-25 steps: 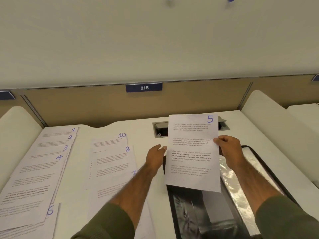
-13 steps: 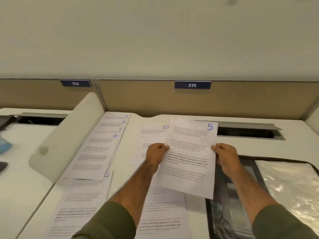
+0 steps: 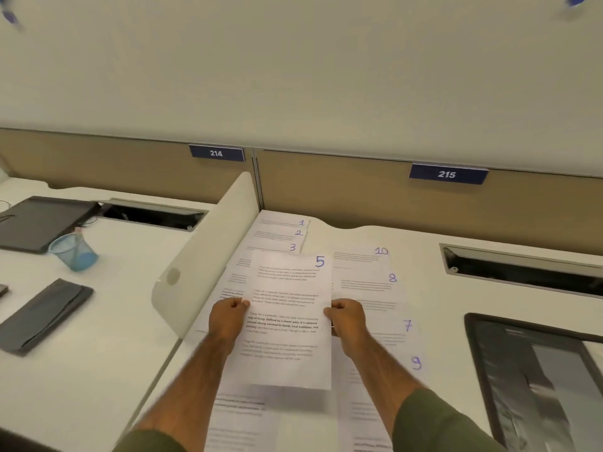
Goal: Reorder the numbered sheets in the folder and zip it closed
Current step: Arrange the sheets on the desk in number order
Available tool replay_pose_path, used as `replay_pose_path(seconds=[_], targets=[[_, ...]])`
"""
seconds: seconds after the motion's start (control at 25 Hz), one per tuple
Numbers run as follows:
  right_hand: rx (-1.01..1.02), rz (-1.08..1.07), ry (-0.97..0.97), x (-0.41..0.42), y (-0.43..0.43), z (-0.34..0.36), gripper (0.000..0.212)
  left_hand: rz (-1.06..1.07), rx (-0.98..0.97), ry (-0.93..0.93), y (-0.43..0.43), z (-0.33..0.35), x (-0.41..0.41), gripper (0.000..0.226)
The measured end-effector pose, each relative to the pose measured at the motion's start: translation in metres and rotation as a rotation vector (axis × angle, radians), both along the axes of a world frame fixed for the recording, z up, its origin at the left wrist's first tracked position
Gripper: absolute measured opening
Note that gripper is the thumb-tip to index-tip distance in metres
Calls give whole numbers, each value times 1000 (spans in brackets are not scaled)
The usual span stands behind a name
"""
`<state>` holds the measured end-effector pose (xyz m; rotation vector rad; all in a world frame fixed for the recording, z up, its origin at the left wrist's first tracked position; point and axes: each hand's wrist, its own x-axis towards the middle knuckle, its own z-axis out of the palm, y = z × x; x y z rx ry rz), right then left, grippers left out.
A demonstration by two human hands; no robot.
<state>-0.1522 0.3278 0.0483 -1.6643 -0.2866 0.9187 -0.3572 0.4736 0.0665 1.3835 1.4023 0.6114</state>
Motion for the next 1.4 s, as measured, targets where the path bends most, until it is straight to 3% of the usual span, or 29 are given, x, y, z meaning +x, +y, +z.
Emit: replay_pose_path(seconds=[0.24, 0.4, 0.6, 0.92, 1.08, 1.24, 1.4], targets=[[-98, -57, -124, -75, 72, -18, 27, -171, 87, 265, 65, -18, -55, 27], [-172, -94, -134, -98, 96, -34, 31, -255, 127, 348, 95, -27, -66, 20], [-251, -123, -147, -107, 111, -46, 14, -319, 179, 404, 98, -30, -65, 29], [-317, -162, -155, -106, 124, -55, 12, -502, 505, 658, 100, -44, -69, 30], [-314, -139, -146, -106, 130, -57, 20, -632, 675, 675, 93, -72, -75, 41], [-324, -87, -165, -107, 136, -61, 29, -703, 610, 719, 79, -87, -84, 51], [-328, -86, -212, -105, 132, -66, 23, -760, 591, 720, 68, -91, -89, 57]])
